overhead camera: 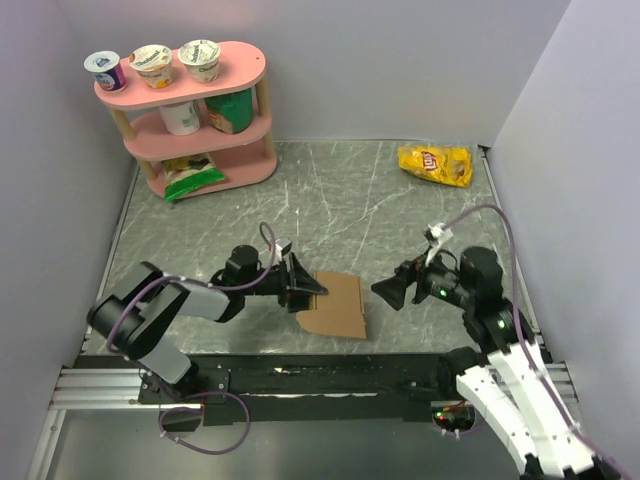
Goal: Fold the paper box
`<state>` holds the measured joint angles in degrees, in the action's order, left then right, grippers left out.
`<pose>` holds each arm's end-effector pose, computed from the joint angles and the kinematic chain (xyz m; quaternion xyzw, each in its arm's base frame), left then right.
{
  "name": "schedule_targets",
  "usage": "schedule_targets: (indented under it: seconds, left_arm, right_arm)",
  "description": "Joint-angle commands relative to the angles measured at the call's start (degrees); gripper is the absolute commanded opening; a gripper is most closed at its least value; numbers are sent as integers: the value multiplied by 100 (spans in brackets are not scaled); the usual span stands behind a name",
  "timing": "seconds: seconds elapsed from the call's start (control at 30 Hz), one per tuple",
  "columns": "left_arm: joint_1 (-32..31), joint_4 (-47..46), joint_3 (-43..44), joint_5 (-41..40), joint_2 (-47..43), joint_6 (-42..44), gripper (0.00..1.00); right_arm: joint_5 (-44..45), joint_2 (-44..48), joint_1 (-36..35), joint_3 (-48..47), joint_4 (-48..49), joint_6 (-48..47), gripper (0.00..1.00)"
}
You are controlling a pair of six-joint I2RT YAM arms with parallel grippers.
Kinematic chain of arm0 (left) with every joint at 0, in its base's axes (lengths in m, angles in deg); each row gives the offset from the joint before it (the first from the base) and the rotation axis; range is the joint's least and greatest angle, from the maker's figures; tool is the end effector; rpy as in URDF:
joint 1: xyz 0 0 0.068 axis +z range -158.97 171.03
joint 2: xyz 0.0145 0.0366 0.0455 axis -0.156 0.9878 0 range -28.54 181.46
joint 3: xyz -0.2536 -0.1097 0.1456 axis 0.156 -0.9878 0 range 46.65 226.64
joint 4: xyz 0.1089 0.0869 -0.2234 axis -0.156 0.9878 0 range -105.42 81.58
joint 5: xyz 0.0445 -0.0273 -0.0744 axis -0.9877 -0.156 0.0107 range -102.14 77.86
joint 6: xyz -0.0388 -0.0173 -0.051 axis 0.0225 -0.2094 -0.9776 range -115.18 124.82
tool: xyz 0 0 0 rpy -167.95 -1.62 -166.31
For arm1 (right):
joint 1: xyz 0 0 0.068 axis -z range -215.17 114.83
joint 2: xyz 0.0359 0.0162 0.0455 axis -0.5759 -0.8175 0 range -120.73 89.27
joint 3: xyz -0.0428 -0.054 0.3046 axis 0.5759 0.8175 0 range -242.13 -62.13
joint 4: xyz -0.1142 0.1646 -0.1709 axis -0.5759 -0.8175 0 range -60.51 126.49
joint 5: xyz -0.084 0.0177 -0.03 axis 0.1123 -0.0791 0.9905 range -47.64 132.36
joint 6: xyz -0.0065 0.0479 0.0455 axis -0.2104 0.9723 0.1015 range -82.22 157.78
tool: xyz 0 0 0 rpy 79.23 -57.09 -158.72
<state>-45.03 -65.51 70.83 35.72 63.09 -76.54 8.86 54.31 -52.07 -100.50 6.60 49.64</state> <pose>0.2060 -0.1982 0.1804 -0.0619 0.7722 -0.6324 0.0019 0.1052 0.0623 0.3101 -0.1874 0.8067 0.3625 0.4274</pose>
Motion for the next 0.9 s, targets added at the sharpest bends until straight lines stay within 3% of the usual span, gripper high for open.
schedule_targets:
  seconds: [0.0,0.17,0.33,0.47,0.6,0.7,0.87]
  left_arm:
    - [334,-1122,-361,137,-602,-1669,49]
    - [696,-2645,-1178,-118,-998,-3619,46]
    - [775,-3408,-1750,-583,-1481,-4588,50]
    - [942,-3981,-1979,-470,-1648,-5449,50]
    - [1162,-3693,-2015,-278,-2079,-5654,52]
    - [1171,-4149,-1874,-31,-1843,-5820,53]
    - [1153,-4308,-1750,145,-1746,-5943,54]
  right_arm:
    - [-16,814,-181,444,1458,-420,100]
    - [-51,1105,-419,944,2407,-922,100]
    - [37,1256,-682,1708,4341,-825,100]
    - [465,1044,-1428,1798,4088,-1755,100]
    - [976,1220,-2236,1991,4000,-2502,100]
    - [1397,949,-2711,1895,3851,-2819,100]
    - [3483,570,-4529,1789,3945,-3715,100]
